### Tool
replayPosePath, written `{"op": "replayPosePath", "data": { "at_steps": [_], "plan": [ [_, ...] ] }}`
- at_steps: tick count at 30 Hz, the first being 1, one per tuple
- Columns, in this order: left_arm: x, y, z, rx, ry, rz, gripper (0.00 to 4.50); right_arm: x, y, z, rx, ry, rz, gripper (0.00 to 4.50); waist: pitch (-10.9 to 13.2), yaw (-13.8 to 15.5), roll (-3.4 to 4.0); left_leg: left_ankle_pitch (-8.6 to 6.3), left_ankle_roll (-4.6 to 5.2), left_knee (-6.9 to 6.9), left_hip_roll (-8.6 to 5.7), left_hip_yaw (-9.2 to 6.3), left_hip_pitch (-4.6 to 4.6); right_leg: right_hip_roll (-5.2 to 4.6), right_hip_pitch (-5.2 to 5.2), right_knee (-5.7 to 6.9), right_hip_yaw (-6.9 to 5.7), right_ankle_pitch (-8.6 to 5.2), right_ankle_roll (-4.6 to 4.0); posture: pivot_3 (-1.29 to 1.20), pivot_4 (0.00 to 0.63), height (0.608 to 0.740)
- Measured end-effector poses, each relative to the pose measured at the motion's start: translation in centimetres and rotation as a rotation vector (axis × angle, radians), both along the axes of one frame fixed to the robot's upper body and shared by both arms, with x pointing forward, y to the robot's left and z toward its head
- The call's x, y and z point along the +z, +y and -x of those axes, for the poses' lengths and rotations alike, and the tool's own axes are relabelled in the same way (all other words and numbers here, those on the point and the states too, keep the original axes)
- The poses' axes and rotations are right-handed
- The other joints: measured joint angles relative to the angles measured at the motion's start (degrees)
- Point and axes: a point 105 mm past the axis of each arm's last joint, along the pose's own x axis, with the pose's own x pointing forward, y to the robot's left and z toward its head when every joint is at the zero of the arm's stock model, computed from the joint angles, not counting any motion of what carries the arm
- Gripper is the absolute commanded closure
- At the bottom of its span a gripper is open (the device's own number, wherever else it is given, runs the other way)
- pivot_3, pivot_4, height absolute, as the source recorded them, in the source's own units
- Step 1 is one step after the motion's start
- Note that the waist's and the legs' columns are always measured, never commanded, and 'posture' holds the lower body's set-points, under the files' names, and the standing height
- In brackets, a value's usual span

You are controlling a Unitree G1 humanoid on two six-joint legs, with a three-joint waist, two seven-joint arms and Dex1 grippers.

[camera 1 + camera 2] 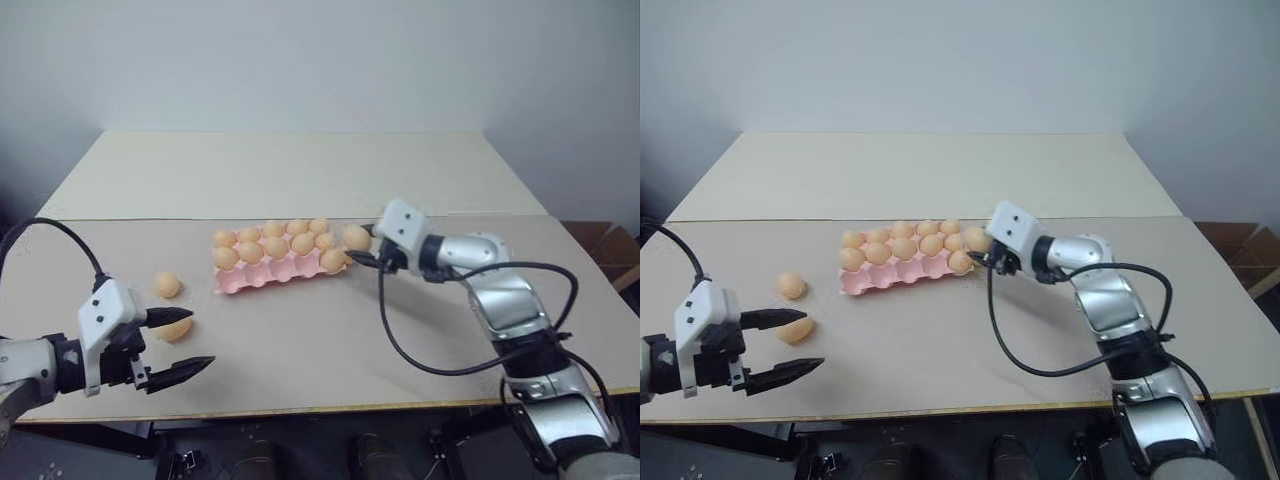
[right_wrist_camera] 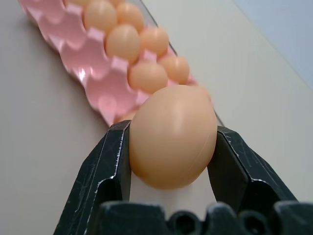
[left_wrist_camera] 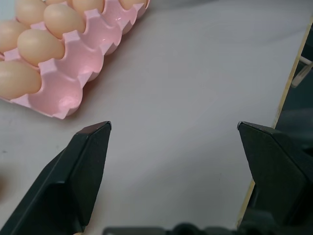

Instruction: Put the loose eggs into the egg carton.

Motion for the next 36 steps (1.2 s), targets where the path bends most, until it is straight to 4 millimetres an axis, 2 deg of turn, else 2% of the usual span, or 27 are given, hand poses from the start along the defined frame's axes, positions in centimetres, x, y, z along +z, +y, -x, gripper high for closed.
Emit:
{"op": "replayPosePath", "data": {
  "at_steps": [3, 5, 7, 11, 12, 14, 16, 18, 24, 27, 29, 32, 36],
  "plan": [
    [0.1, 0.2, 0.2, 0.008, -0.002, -0.004, 0.0, -0.5, 3.3, -0.5, 0.045, 0.011, 0.004, 2.21, 0.0, -0.05, 0.0, 0.0, -0.01, 0.0, -0.01, 0.01, -0.03, -0.01, -0.03, 0.0, 0.01, 0.03, -0.04, 0.0, 0.15, 0.74],
    [0.0, 0.3, 0.3, 0.019, 0.001, -0.007, 0.0, -0.9, 4.7, -0.7, 0.067, 0.013, 0.014, 2.21, 0.0, 0.03, 0.01, 0.0, -0.01, -0.03, -0.02, 0.01, -0.05, -0.03, -0.04, -0.02, 0.0, 0.07, -0.1, 0.0, 0.15, 0.74],
    [-0.1, 0.3, 0.6, 0.025, 0.003, -0.009, 0.0, -1.3, 5.5, -0.8, 0.084, 0.012, 0.028, 2.21, 0.0, 0.15, 0.0, 0.0, -0.01, -0.04, -0.02, 0.01, -0.09, -0.05, -0.05, -0.06, -0.02, 0.12, -0.17, 0.0, 0.15, 0.74],
    [-0.2, 0.4, 1.2, 0.049, 0.011, -0.008, 0.0, -2.7, 5.9, -1.2, 0.082, 0.034, 0.062, 2.21, 0.0, 0.04, 0.0, 0.0, -0.01, -0.06, -0.04, 0.03, -0.1, -0.08, -0.06, -0.07, -0.03, 0.12, -0.17, 0.0, 0.15, 0.74],
    [-0.3, 0.4, 1.3, 0.051, 0.011, -0.009, 0.0, -3.0, 5.9, -1.3, 0.077, 0.044, 0.064, 1.75, 0.0, 0.02, 0.0, 0.0, -0.01, -0.06, -0.03, 0.02, -0.1, -0.07, -0.08, -0.05, -0.03, 0.11, -0.17, 0.0, 0.15, 0.74],
    [-0.3, 0.3, 1.5, 0.053, 0.009, -0.019, 0.0, -3.2, 5.8, -1.5, 0.07, 0.057, 0.063, 1.27, 0.0, -0.02, 0.0, 0.02, -0.04, -0.06, -0.01, 0.01, -0.09, -0.04, -0.08, -0.02, -0.04, 0.09, -0.14, 0.0, 0.15, 0.74],
    [-0.2, 0.4, 1.5, 0.057, 0.005, -0.024, 0.0, -3.2, 5.8, -1.7, 0.065, 0.06, 0.062, 0.53, 0.0, -0.05, 0.01, 0.05, -0.09, -0.06, 0.02, -0.01, -0.06, 0.0, -0.08, 0.0, -0.04, 0.06, -0.1, 0.0, 0.15, 0.74],
    [-0.2, 0.3, 1.5, 0.057, 0.005, -0.025, 0.0, -3.1, 5.8, -1.9, 0.056, 0.057, 0.063, 0.02, 0.0, -0.13, 0.01, 0.07, -0.12, -0.06, 0.05, -0.01, -0.05, 0.03, -0.09, 0.01, -0.04, 0.07, -0.11, 0.0, 0.15, 0.74],
    [0.0, 0.3, 1.4, 0.058, -0.008, -0.026, 0.0, -3.0, 5.7, -2.1, 0.057, 0.048, 0.064, 0.02, 0.0, -0.14, 0.01, 0.07, -0.13, -0.09, 0.08, -0.01, -0.05, 0.06, -0.1, -0.01, -0.04, 0.07, -0.12, 0.0, 0.15, 0.74],
    [0.2, 0.2, 1.2, 0.056, -0.019, -0.026, 0.0, -2.0, 5.0, -2.1, 0.054, 0.005, 0.055, 0.02, 0.01, -0.06, 0.01, 0.07, -0.13, -0.11, 0.08, 0.0, -0.07, 0.06, -0.1, -0.04, -0.04, 0.08, -0.12, 0.0, 0.15, 0.74],
    [0.2, 0.1, 1.2, 0.052, -0.019, -0.025, 0.0, -0.8, 3.8, -2.3, 0.036, -0.038, 0.045, 0.02, 0.01, 0.12, 0.01, 0.07, -0.13, -0.12, 0.07, 0.0, -0.08, 0.05, -0.1, -0.06, -0.04, 0.07, -0.12, 0.0, 0.15, 0.74],
    [0.1, -0.2, 1.0, 0.042, -0.02, -0.02, 0.0, 0.3, 1.4, -2.3, 0.002, -0.067, 0.022, 0.02, 0.01, 0.22, 0.01, 0.07, -0.13, -0.13, 0.07, 0.01, -0.08, 0.05, -0.09, -0.09, -0.04, 0.07, -0.11, 0.0, 0.15, 0.74],
    [0.1, -0.4, 0.8, 0.032, -0.02, -0.013, 0.0, -0.1, -2.5, -2.1, -0.025, -0.04, 0.05, 0.02, 0.01, 0.22, 0.01, 0.07, -0.13, -0.13, 0.06, 0.02, -0.07, 0.05, -0.1, -0.08, -0.01, 0.07, -0.11, 0.0, 0.15, 0.74]
  ]
}}
